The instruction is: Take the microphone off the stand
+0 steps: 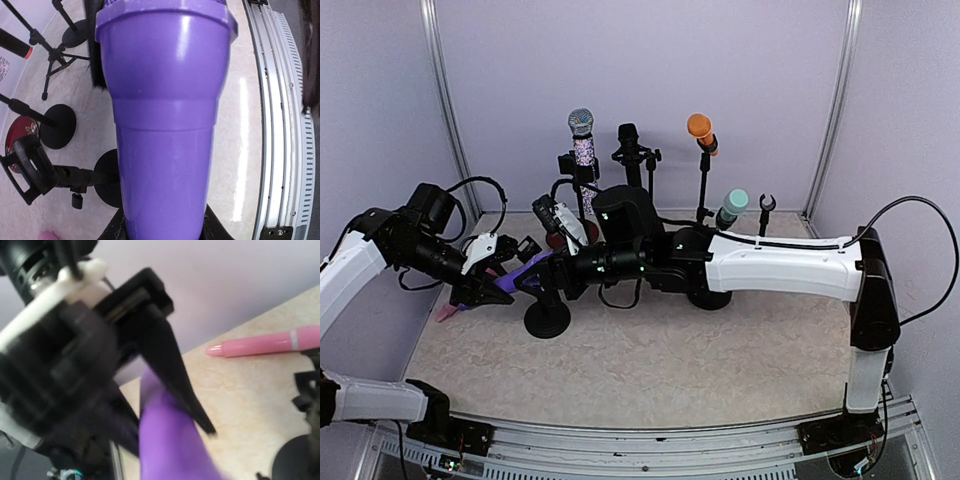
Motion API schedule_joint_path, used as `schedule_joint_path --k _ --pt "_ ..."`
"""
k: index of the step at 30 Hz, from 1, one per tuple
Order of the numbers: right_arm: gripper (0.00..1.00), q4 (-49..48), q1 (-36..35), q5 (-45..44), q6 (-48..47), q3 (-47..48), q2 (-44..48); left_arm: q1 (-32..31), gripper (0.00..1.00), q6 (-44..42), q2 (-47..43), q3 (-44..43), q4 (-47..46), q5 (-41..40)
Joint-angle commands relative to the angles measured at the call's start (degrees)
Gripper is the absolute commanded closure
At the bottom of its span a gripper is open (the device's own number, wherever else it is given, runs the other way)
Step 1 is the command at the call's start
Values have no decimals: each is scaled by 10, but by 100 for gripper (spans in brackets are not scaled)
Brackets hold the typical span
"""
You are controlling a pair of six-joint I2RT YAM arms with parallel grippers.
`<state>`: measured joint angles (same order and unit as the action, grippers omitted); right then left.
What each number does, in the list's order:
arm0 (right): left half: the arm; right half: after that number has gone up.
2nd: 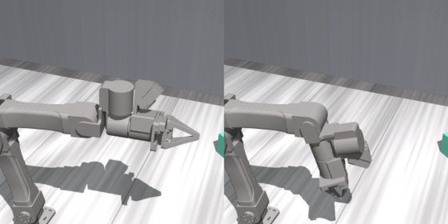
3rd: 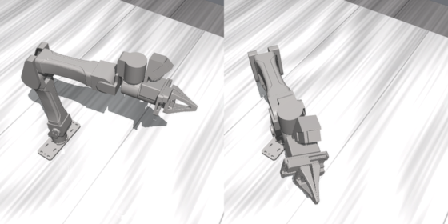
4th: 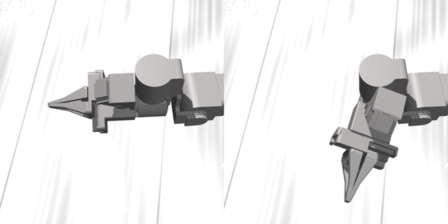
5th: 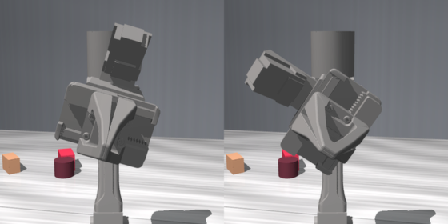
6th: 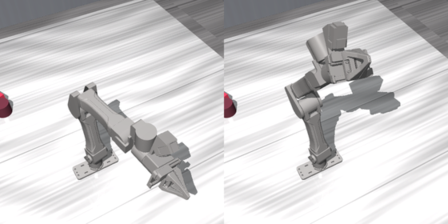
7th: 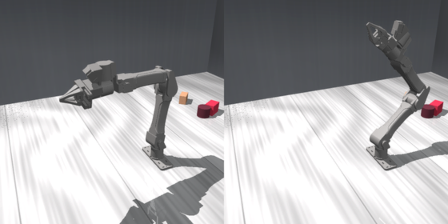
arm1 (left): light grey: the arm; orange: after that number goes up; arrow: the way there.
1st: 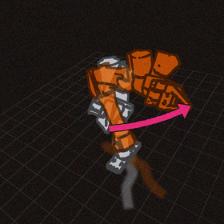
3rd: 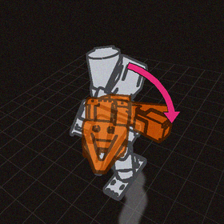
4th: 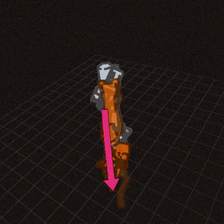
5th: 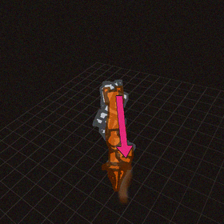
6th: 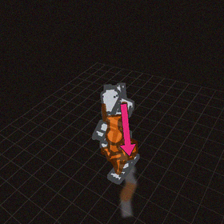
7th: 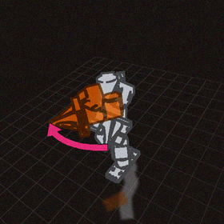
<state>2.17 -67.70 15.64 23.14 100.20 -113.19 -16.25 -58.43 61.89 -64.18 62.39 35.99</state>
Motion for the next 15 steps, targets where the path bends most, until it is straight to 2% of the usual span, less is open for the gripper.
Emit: schedule_joint_path --k 1,4,8,15 --pt "13 -34 13 -17 -5 -34 63 75 78 -15 -3 7 1 -40" --pt "7 -38 21 -35 -11 -62 88 151 78 -65 -10 11 22 -43" --pt "6 -38 33 -57 -17 -88 110 260 78 -140 -13 51 24 -68" --pt "5 -23 35 -109 -42 -122 142 449 73 -175 45 92 -5 -66"
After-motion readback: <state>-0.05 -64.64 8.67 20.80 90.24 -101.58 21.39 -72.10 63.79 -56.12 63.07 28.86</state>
